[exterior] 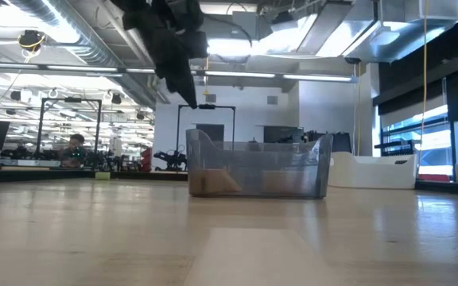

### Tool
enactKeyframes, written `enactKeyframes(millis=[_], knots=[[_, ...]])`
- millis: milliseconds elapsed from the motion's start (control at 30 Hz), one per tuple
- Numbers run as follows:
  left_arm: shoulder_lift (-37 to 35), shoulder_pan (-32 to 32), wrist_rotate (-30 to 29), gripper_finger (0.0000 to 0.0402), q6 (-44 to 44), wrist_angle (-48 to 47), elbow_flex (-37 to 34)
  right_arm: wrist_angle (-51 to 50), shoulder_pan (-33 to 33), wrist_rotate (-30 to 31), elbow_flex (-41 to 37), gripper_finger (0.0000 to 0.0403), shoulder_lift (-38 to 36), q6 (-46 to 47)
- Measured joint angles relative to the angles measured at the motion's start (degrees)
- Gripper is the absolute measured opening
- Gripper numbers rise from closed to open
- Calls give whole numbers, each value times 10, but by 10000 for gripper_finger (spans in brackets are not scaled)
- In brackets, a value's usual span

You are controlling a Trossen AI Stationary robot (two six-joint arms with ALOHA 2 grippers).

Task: Sort & place blocks by color
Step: Put the orange block into the black bin

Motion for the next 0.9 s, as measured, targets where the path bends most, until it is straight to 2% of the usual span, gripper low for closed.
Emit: enactKeyframes(millis=[100,167,333,467,700,900], knots=[[-6,16,-81,186,19,39,0,-98,0,67,61,233,-2,-2],[-4,35,-96,186,43,48,5,-160,0,107,100,234,-3,-3],[28,88,-77,185,186,49,25,-283,0,183,177,234,-4,-7],[62,134,-62,184,295,73,28,-336,-1,237,216,234,-4,-28],[137,199,5,182,318,126,28,-348,-25,302,238,234,-3,-78],[206,208,24,175,333,153,35,-354,-72,308,238,234,-12,-116]])
